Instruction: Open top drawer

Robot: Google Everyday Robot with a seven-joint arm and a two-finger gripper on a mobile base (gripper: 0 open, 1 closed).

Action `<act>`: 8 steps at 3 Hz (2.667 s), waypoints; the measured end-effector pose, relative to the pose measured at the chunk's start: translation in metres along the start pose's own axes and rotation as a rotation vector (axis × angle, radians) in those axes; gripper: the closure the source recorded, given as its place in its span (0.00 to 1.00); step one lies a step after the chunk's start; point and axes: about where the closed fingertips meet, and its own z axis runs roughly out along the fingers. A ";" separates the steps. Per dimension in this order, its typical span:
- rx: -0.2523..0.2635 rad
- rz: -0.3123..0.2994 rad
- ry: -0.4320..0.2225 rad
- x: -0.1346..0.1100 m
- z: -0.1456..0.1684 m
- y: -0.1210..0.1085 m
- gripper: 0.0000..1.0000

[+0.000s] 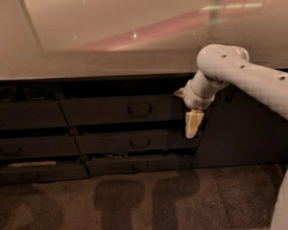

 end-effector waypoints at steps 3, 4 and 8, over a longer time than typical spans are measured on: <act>0.006 -0.014 0.066 0.017 0.010 -0.035 0.00; -0.046 0.006 0.033 0.033 0.037 -0.036 0.00; -0.046 0.006 0.033 0.033 0.037 -0.036 0.66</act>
Offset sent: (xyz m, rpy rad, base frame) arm 0.0430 -0.0082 -0.0014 -0.1010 -0.0482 0.0117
